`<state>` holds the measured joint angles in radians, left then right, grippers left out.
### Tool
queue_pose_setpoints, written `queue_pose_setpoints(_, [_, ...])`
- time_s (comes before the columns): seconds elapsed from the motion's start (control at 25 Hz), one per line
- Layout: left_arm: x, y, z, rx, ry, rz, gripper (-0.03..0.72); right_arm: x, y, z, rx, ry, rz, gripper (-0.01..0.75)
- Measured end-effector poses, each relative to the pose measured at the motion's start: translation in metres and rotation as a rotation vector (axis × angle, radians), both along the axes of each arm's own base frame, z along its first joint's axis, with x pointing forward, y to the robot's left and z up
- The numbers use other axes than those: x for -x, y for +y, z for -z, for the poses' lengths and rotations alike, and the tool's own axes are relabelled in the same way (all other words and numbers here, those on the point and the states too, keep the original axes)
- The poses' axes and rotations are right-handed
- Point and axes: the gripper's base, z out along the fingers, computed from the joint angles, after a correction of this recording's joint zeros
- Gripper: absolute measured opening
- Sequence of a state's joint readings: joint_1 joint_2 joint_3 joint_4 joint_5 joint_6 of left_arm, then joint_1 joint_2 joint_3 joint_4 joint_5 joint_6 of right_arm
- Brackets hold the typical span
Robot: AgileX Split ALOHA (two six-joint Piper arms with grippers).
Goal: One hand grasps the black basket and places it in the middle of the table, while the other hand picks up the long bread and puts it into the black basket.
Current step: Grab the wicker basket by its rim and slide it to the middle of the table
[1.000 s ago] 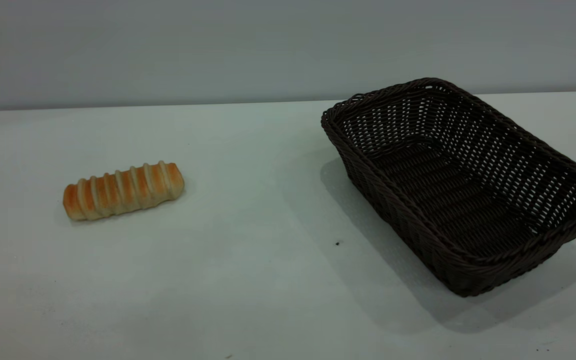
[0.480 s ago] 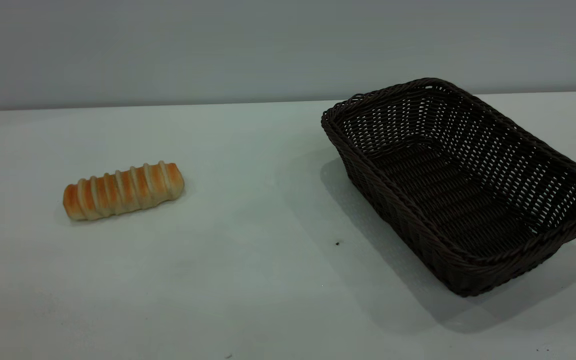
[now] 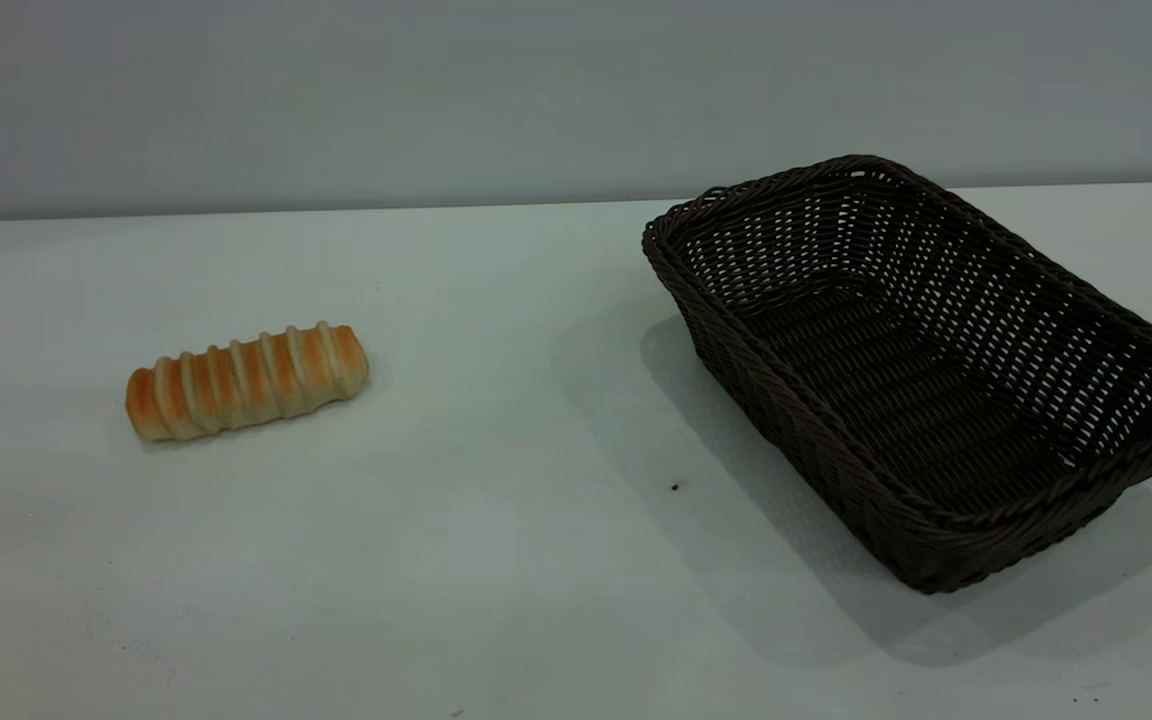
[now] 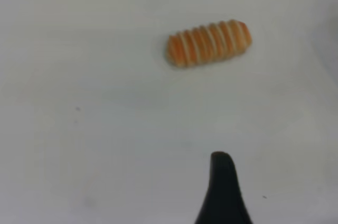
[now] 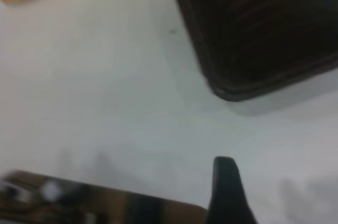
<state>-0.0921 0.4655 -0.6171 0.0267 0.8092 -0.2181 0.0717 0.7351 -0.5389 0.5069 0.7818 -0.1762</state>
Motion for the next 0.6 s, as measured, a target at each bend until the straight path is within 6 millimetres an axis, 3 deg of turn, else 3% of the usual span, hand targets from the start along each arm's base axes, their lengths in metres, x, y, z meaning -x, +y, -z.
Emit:
queue_pose_setpoints(0.28, [-0.003, 0.007, -0.004, -0.087, -0.053, -0.022, 0.563, -0.053, -0.004, 0.043, -0.068, 0.092, 0.212, 0.513])
queue_pose_setpoints(0.6, [-0.004, 0.007, -0.005, -0.089, -0.069, -0.022, 0.563, -0.090, -0.006, 0.102, -0.092, 0.306, 0.391, 0.511])
